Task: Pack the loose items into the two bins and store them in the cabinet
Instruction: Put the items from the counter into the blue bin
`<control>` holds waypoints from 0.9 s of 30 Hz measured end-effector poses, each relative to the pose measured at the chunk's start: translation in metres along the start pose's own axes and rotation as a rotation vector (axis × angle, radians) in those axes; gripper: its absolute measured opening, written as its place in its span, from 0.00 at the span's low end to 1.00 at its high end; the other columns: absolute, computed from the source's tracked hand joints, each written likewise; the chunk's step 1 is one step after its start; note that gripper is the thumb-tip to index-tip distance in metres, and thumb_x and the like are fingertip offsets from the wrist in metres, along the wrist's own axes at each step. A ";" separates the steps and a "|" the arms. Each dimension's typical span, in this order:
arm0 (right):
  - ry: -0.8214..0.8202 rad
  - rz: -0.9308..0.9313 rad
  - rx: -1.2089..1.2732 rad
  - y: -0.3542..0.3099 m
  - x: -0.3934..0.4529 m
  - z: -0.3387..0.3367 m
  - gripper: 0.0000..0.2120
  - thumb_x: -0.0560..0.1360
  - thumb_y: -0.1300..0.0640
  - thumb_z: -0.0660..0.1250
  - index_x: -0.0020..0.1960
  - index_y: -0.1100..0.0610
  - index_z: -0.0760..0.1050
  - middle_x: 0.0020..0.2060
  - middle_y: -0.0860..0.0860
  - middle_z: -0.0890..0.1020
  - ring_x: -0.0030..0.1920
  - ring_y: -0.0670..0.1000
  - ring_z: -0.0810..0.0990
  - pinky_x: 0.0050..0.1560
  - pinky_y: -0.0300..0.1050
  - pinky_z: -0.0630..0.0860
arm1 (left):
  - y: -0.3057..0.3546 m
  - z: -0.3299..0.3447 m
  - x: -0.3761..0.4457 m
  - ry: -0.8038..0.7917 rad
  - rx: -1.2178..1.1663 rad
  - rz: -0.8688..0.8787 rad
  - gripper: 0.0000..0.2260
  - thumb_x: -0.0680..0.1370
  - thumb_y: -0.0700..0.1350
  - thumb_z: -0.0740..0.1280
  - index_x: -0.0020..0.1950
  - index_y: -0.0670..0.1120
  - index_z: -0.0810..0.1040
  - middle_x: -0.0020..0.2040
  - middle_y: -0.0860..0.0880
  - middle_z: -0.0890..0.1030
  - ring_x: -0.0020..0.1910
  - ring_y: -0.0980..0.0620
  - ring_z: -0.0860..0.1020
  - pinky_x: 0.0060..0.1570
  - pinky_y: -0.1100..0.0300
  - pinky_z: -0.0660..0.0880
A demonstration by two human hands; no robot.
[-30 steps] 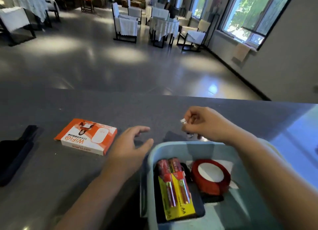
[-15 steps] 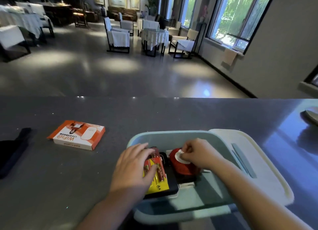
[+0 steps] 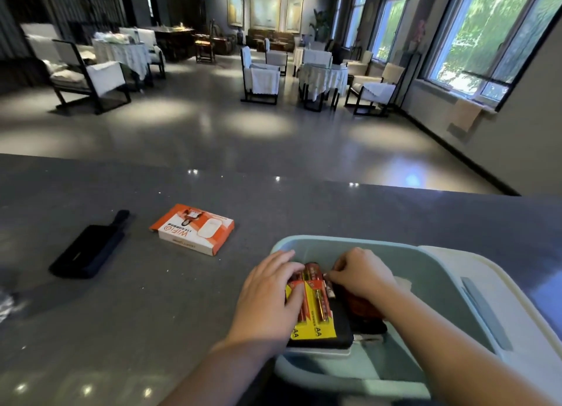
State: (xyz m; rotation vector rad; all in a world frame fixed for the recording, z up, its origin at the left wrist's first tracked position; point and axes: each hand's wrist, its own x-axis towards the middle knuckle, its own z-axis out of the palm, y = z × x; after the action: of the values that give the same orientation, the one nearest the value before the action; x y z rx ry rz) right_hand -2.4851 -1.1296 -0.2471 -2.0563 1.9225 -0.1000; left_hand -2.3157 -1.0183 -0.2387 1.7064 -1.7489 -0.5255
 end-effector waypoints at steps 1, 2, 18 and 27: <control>-0.004 -0.003 0.012 0.001 -0.001 -0.002 0.13 0.68 0.42 0.69 0.43 0.52 0.82 0.41 0.49 0.83 0.43 0.51 0.81 0.44 0.46 0.80 | 0.000 0.000 0.000 0.000 -0.005 -0.001 0.16 0.80 0.51 0.59 0.68 0.60 0.68 0.73 0.65 0.59 0.73 0.65 0.52 0.74 0.59 0.50; -0.006 -0.006 0.022 0.003 -0.002 -0.004 0.12 0.68 0.44 0.69 0.43 0.51 0.82 0.42 0.49 0.83 0.43 0.51 0.81 0.45 0.47 0.80 | -0.001 0.000 0.000 -0.001 -0.011 0.000 0.16 0.80 0.51 0.59 0.68 0.60 0.68 0.73 0.64 0.60 0.73 0.65 0.52 0.74 0.59 0.51; 0.033 -0.320 0.237 -0.057 -0.078 -0.028 0.05 0.72 0.47 0.66 0.39 0.46 0.78 0.32 0.45 0.82 0.32 0.45 0.80 0.40 0.48 0.79 | -0.035 -0.014 -0.056 0.197 0.002 -0.046 0.21 0.76 0.60 0.57 0.69 0.60 0.69 0.70 0.67 0.63 0.70 0.68 0.59 0.71 0.66 0.57; -0.094 -0.574 0.267 -0.122 -0.106 0.007 0.02 0.73 0.48 0.66 0.44 0.41 0.76 0.36 0.40 0.82 0.38 0.38 0.80 0.45 0.39 0.78 | -0.092 -0.059 -0.103 0.480 -0.018 -0.326 0.15 0.72 0.55 0.63 0.58 0.60 0.76 0.60 0.65 0.73 0.62 0.65 0.69 0.63 0.69 0.63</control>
State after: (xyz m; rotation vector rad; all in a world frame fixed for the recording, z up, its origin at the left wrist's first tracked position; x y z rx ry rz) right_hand -2.3759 -1.0196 -0.2023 -2.3032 1.1431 -0.3616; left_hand -2.2120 -0.9152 -0.2746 1.9229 -1.1355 -0.2349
